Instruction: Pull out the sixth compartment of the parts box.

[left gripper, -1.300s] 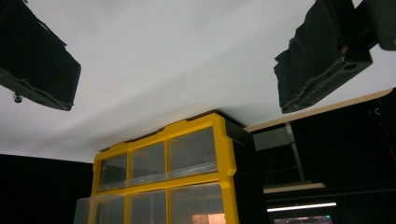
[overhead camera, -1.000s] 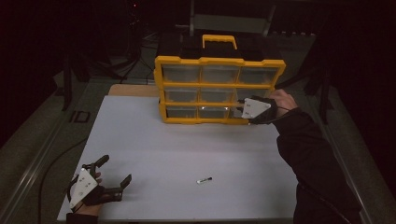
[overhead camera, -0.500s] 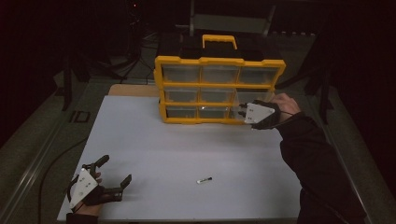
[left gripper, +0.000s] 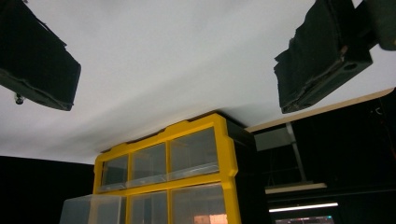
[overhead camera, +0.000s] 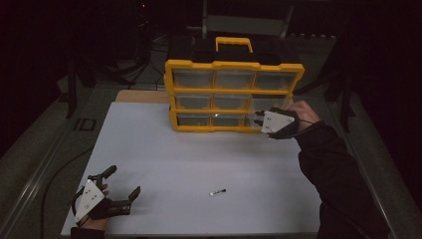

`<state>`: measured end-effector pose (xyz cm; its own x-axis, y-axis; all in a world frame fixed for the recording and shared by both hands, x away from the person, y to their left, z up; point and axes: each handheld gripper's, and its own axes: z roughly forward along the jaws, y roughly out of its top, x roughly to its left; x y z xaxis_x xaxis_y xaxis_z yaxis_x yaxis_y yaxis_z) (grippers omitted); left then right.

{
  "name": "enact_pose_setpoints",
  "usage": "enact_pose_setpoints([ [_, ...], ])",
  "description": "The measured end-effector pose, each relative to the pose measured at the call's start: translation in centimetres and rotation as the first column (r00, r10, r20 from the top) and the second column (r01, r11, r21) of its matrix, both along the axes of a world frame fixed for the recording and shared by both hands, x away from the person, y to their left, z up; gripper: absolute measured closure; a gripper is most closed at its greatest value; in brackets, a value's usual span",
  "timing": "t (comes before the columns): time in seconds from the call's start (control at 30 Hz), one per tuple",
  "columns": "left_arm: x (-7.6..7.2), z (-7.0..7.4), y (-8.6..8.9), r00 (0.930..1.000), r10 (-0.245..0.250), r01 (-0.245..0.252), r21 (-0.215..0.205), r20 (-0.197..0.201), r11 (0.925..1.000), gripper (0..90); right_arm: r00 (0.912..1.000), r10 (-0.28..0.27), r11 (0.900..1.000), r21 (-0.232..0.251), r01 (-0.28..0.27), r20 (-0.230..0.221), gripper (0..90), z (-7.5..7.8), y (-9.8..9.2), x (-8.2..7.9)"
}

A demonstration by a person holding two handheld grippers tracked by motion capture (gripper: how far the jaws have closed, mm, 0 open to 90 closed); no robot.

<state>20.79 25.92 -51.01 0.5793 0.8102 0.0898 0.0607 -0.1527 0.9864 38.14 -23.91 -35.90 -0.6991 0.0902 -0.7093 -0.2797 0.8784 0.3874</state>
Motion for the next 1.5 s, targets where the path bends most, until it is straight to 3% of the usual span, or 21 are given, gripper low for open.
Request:
enact_pose_setpoints([
  [0.07, 0.0, 0.0, 0.0, 1.0, 0.0, 0.0, 0.0, -0.001, 1.0, 0.1, 0.9999, -0.013, 1.0, -0.007, 0.013, -0.004, 71.5, 0.1, 0.2, 0.0],
  [0.13, 0.0, 0.0, 0.0, 1.0, 0.002, -0.002, -0.001, -0.001, 1.0, 0.1, 0.9959, -0.073, 0.997, -0.034, 0.071, -0.053, 55.0, 0.2, 0.6, 0.0],
  [0.2, 0.0, 0.0, 0.1, 1.0, 0.003, -0.003, -0.002, -0.002, 1.0, 0.1, 0.993, -0.093, 0.995, -0.038, 0.09, -0.073, 50.0, 0.2, 0.8, 0.0],
  [0.23, 0.0, 0.0, 0.0, 1.0, 0.002, -0.002, -0.002, -0.003, 1.0, 0.1, 0.9857, -0.144, 0.99, -0.011, 0.143, -0.089, 31.9, 0.0, 1.1, -0.1],
  [0.27, 0.0, 0.0, 0.0, 1.0, 0.002, -0.002, -0.002, -0.004, 1.0, 0.1, 0.9799, -0.172, 0.985, 0.002, 0.173, -0.1, 26.3, 0.1, 1.2, -0.2],
  [0.33, 0.0, 0.0, 0.0, 1.0, 0.0, 0.0, -0.002, -0.004, 1.0, 0.1, 0.9608, -0.231, 0.968, 0.06, 0.242, -0.154, 12.7, 0.5, 1.3, 0.0],
  [0.4, 0.0, 0.0, 0.0, 1.0, 0.001, -0.001, -0.002, -0.004, 1.0, 0.1, 0.9535, -0.248, 0.961, 0.083, 0.265, -0.17, 9.9, 0.8, 1.2, 0.1],
  [0.5, 0.0, 0.0, 0.0, 1.0, 0.004, -0.004, -0.002, -0.003, 1.0, 0.1, 0.9255, -0.292, 0.927, 0.167, 0.336, -0.241, 7.3, 1.7, 0.5, 0.6],
  [0.6, 0.0, 0.0, 0.0, 1.0, 0.004, -0.004, -0.003, -0.003, 1.0, 0.1, 0.9172, -0.294, 0.903, 0.237, 0.359, -0.269, 7.3, 2.4, -0.1, 0.7],
  [0.73, 0.0, 0.0, 0.0, 1.0, 0.004, -0.004, -0.003, -0.003, 1.0, 0.1, 0.8883, -0.313, 0.84, 0.339, 0.424, -0.336, 7.3, 3.0, -0.6, 0.9],
  [0.77, 0.0, 0.0, 0.0, 1.0, 0.004, -0.004, -0.003, -0.003, 1.0, 0.1, 0.8883, -0.313, 0.84, 0.339, 0.424, -0.336, 7.3, 3.0, -0.6, 0.9],
  [0.8, 0.0, 0.0, 0.0, 1.0, 0.005, -0.005, -0.002, -0.002, 1.0, 0.1, 0.8833, -0.311, 0.827, 0.359, 0.433, -0.351, 7.3, 3.1, -0.7, 0.9],
  [0.83, 0.0, 0.0, 0.0, 1.0, 0.005, -0.005, -0.003, -0.001, 1.0, 0.1, 0.8702, -0.34, 0.789, 0.395, 0.47, -0.357, 7.3, 3.2, -0.8, 0.9],
  [1.17, 0.0, 0.0, 0.1, 1.0, 0.006, -0.006, -0.005, -0.001, 1.0, 0.1, 0.8145, -0.431, 0.594, 0.557, 0.58, -0.388, 7.4, 2.9, -1.8, 0.6],
  [1.2, 0.0, 0.0, 0.1, 1.0, 0.007, -0.007, -0.004, 0.0, 1.0, 0.1, 0.8115, -0.436, 0.58, 0.568, 0.584, -0.389, 7.4, 2.9, -1.9, 0.5],
  [1.23, 0.0, 0.0, 0.1, 1.0, 0.007, -0.007, -0.004, 0.0, 1.0, 0.1, 0.8115, -0.436, 0.58, 0.568, 0.584, -0.389, 7.4, 2.9, -1.9, 0.5],
  [1.3, 0.0, 0.0, 0.1, 1.0, 0.006, -0.006, -0.004, -0.001, 1.0, 0.1, 0.7987, -0.457, 0.544, 0.587, 0.599, -0.392, 7.3, 2.8, -2.3, 0.1],
  [1.4, 0.0, 0.0, 0.1, 1.0, 0.006, -0.006, -0.005, -0.001, 1.0, 0.1, 0.7939, -0.462, 0.529, 0.596, 0.604, -0.396, 7.3, 2.7, -2.6, -0.2],
  [1.43, 0.0, 0.0, 0.1, 1.0, 0.006, -0.006, -0.004, -0.001, 1.0, 0.1, 0.7894, -0.464, 0.511, 0.607, 0.609, -0.402, 7.3, 2.6, -2.9, -0.6],
  [1.47, 0.0, 0.0, 0.1, 1.0, 0.006, -0.006, -0.004, -0.001, 1.0, 0.1, 0.7894, -0.464, 0.511, 0.607, 0.609, -0.402, 7.3, 2.6, -2.9, -0.6],
  [1.5, 0.0, 0.0, 0.1, 1.0, 0.006, -0.006, -0.003, -0.001, 1.0, 0.1, 0.7891, -0.465, 0.499, 0.618, 0.608, -0.401, 7.3, 2.6, -3.2, -1.0],
])
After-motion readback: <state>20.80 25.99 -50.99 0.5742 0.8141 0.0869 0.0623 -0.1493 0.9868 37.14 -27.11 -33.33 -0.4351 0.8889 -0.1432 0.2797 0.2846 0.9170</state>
